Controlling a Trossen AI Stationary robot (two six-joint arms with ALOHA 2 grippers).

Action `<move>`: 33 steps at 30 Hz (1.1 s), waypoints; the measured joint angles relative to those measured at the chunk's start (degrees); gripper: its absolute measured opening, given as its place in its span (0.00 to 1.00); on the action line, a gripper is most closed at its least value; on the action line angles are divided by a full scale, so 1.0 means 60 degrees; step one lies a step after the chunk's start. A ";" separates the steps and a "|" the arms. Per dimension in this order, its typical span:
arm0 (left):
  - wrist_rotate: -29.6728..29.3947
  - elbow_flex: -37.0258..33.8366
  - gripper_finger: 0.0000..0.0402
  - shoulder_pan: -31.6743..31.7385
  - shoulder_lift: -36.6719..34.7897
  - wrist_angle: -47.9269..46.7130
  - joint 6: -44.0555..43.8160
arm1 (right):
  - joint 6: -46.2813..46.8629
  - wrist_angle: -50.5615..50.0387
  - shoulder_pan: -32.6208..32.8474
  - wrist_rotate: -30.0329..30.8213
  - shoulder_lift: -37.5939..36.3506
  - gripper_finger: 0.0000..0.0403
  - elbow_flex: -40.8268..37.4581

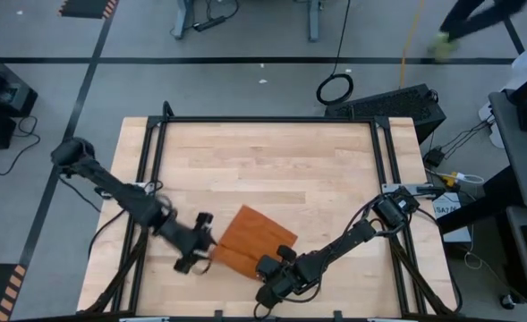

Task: Roll towel into tight, uniform cylinder
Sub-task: Roll the brown towel

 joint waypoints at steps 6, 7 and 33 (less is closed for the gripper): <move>-0.2771 -0.0522 0.55 -0.2144 0.0922 0.1076 0.1189 | 0.0029 0.0262 -0.0002 -0.0575 -0.0253 0.02 -0.0043; -0.2990 -0.0542 0.55 -0.2334 0.1194 0.1197 0.1328 | 0.0032 0.0224 -0.0011 -0.0660 -0.0298 0.02 -0.0047; -0.1438 -0.0591 0.05 -0.1039 0.3613 0.3031 -0.0753 | -0.2076 0.0190 -0.0509 -0.1263 -0.0610 0.14 -0.0040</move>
